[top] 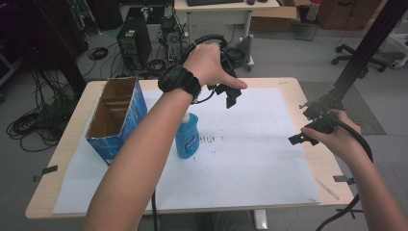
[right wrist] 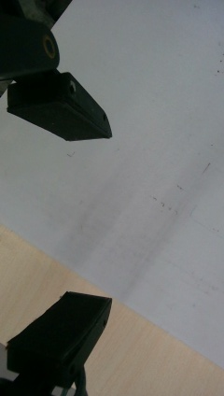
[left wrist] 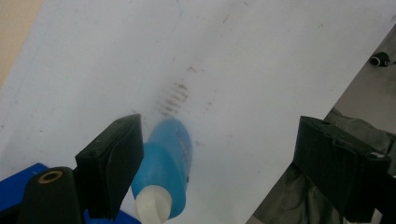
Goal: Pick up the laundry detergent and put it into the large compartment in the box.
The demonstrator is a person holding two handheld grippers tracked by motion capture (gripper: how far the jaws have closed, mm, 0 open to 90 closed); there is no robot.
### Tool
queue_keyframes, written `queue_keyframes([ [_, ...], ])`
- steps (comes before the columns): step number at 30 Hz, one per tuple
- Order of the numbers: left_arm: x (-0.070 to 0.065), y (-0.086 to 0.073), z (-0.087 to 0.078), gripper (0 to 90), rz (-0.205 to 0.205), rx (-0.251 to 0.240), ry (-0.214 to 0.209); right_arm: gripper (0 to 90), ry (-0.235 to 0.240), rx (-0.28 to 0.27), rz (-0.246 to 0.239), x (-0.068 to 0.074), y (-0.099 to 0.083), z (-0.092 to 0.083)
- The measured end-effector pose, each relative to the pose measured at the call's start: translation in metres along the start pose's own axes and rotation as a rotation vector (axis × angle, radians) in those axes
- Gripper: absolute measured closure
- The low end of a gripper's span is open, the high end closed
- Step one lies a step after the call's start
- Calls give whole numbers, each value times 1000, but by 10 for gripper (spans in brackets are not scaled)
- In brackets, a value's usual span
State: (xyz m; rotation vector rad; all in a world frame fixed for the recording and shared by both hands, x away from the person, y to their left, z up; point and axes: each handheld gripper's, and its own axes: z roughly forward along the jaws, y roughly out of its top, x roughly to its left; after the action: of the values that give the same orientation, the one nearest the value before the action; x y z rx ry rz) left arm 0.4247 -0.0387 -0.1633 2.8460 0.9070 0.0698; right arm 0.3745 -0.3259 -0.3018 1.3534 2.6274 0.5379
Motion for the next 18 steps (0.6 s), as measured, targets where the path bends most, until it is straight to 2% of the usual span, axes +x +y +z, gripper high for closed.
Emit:
queue_keyframes([
  [12,1,-1,0,164,1,3,-3,157,0,0,3,0,-1,-1],
  [18,5,-5,0,164,-13,4,2,157,-1,4,4,1,-1,-1],
])
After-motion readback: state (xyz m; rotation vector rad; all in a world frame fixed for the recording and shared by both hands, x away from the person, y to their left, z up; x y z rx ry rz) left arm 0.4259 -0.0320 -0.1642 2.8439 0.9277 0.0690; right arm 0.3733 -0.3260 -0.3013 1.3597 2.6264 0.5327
